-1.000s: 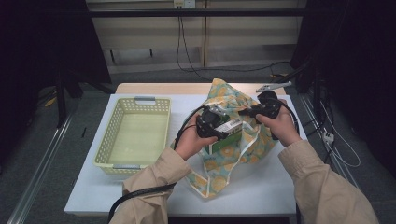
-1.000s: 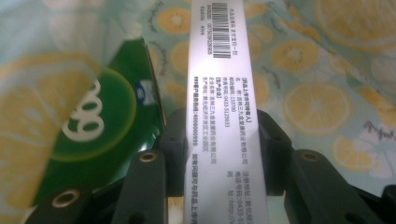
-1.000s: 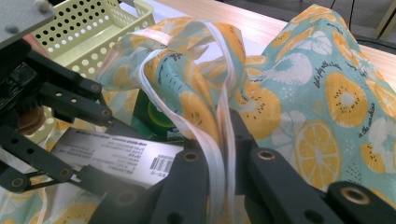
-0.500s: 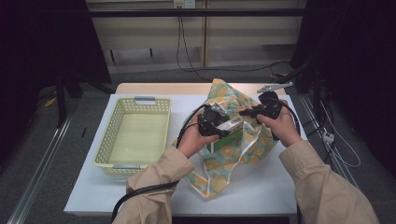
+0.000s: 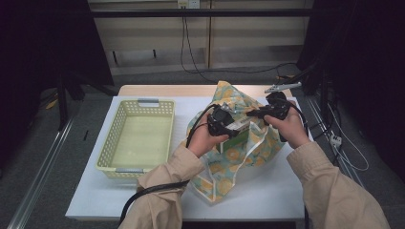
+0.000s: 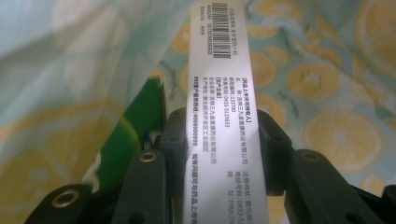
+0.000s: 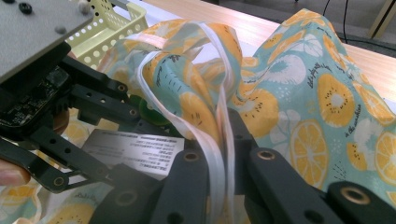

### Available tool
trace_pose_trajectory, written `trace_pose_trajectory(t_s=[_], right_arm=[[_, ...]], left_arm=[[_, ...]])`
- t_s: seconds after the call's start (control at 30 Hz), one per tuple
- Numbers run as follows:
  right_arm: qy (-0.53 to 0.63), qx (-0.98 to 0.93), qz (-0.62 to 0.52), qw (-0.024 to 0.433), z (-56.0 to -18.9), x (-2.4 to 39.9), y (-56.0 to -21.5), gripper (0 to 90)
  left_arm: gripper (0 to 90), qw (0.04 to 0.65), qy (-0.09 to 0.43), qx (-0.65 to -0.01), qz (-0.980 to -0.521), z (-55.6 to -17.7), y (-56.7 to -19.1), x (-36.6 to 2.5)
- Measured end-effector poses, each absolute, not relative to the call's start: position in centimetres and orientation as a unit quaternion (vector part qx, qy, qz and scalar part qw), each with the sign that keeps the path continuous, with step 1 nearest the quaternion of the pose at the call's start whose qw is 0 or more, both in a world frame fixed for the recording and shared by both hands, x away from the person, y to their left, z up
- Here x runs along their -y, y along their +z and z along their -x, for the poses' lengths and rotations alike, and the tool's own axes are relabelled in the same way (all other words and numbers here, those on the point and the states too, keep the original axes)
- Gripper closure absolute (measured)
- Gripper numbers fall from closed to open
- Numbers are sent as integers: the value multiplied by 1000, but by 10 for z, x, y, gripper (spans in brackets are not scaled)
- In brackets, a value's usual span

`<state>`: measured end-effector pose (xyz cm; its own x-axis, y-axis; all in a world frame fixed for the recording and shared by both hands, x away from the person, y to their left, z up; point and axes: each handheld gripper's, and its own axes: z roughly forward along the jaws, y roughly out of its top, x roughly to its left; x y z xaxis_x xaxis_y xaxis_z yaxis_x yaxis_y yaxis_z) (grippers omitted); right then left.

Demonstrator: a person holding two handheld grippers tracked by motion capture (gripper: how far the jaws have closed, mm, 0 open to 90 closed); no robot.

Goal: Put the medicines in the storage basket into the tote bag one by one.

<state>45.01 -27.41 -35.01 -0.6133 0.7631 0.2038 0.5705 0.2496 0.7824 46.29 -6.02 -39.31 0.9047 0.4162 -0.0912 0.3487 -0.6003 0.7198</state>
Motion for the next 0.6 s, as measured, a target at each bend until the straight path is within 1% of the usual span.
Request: trace_pose_trajectory(t_s=[0.07, 0.1, 0.13, 0.17, 0.27, 0.33, 0.37, 0.47, 0.6], right_arm=[[439, -783, -426, 109, -451, 275, -351, 882], [439, -783, -426, 109, -451, 275, -352, 882], [439, -784, -426, 109, -451, 275, -352, 881], [438, -784, -427, 108, -451, 275, -352, 881], [437, -784, -427, 108, -451, 274, -353, 881], [437, -784, -427, 108, -450, 274, -353, 881], [437, -784, -428, 107, -450, 273, -354, 881], [434, -786, -426, 108, -449, 271, -356, 881], [433, -786, -429, 106, -447, 271, -357, 882]], left_arm=[[620, 402, 43, -212, -890, -464, -396, 62], [586, 407, 33, -219, -886, -465, -396, 61], [501, 420, 15, -229, -878, -464, -396, 61], [440, 420, 12, -232, -878, -463, -395, 59], [319, 409, 11, -232, -882, -455, -390, 53], [234, 406, 20, -231, -884, -449, -386, 47], [207, 409, 21, -231, -882, -446, -383, 43], [169, 418, 18, -233, -878, -437, -378, 32], [142, 424, 21, -235, -874, -423, -375, 18]])
